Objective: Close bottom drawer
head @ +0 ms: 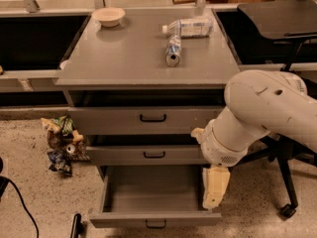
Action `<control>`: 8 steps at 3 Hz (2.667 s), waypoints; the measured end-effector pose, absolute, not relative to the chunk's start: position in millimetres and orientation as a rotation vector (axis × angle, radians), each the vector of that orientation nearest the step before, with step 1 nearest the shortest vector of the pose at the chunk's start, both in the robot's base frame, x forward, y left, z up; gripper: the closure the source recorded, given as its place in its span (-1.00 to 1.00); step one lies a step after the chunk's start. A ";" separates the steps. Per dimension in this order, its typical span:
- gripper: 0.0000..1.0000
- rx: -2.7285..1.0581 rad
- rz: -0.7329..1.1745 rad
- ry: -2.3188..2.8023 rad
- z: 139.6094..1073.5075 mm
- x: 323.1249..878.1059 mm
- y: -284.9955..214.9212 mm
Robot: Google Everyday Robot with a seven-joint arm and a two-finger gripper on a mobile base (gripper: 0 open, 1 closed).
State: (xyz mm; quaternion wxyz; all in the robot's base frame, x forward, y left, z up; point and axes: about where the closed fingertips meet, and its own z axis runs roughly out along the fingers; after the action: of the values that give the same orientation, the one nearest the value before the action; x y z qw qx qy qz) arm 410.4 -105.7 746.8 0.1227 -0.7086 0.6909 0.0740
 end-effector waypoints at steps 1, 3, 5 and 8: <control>-1.00 -2.068 0.216 2.016 746.7 410.3 -105.7; -1.00 -2.174 0.280 1.945 649.5 371.6 -87.4; -1.00 -2.166 0.386 1.884 564.8 335.5 -66.1; -1.00 -2.175 0.431 1.876 506.3 320.2 -50.7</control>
Offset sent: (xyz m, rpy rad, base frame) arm -0.0451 0.0233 -0.1100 -0.0872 0.0262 0.1283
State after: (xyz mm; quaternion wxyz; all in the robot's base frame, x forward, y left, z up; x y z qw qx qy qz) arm 320.2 -50.7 506.3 0.1185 -0.7436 0.6413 0.1473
